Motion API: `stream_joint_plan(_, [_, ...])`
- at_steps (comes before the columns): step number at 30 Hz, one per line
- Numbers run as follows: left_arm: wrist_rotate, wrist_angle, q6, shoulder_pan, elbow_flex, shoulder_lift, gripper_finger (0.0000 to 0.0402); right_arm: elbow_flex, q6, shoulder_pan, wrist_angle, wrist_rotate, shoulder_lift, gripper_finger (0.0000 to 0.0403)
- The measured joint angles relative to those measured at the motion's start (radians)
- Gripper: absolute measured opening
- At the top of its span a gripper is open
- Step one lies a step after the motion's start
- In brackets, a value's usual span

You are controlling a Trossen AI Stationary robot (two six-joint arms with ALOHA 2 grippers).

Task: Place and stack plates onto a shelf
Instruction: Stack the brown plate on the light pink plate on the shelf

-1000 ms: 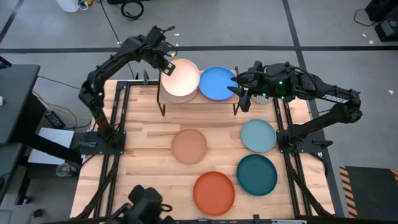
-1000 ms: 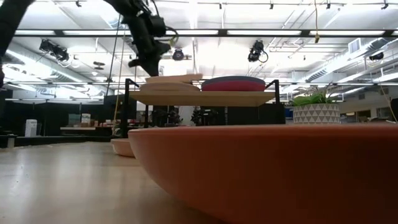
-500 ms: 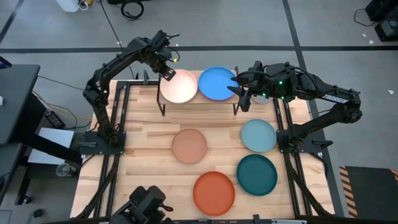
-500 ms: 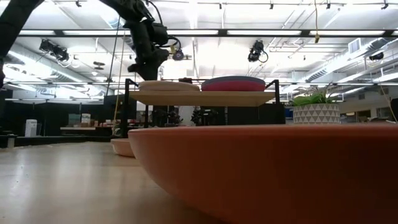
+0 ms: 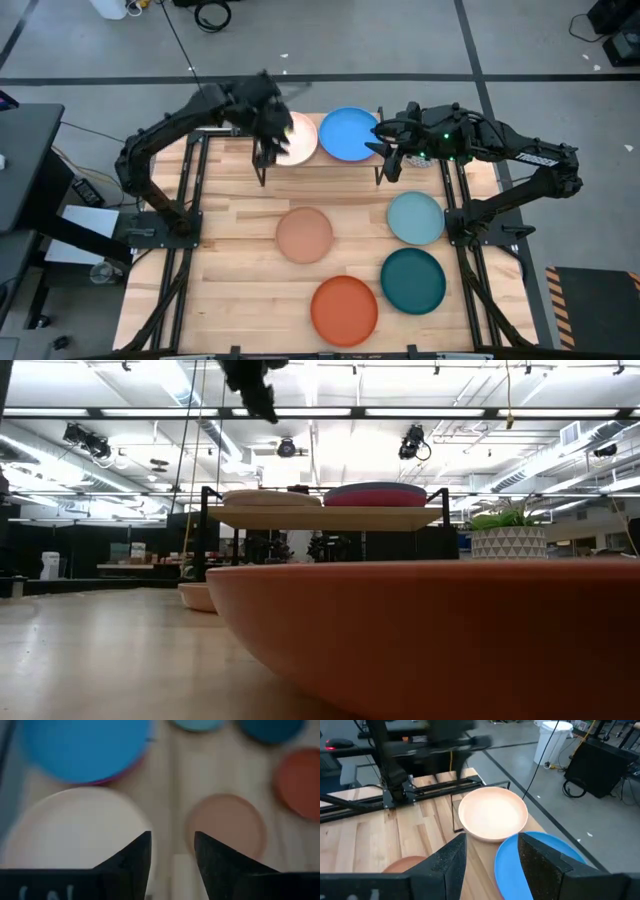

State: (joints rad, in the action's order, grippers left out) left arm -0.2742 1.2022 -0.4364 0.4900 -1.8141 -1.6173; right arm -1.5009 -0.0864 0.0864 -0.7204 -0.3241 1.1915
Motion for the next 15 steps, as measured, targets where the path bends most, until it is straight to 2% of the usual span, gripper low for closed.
stream_joint_plan(5, [-0.026,-0.025,0.037,-0.208,0.064,0.0,0.0153,0.018,-0.024,-0.019,-0.001,0.0,0.001,0.0183])
stream_joint_plan(10, [-0.029,-0.063,0.072,-0.382,0.243,-0.002,0.0153,0.018,-0.027,-0.048,0.0,-0.004,0.0,0.0183])
stream_joint_plan(15, [-0.006,-0.227,0.157,-0.537,0.433,-0.003,0.0152,0.018,-0.029,-0.071,0.0,-0.007,0.0,0.0183])
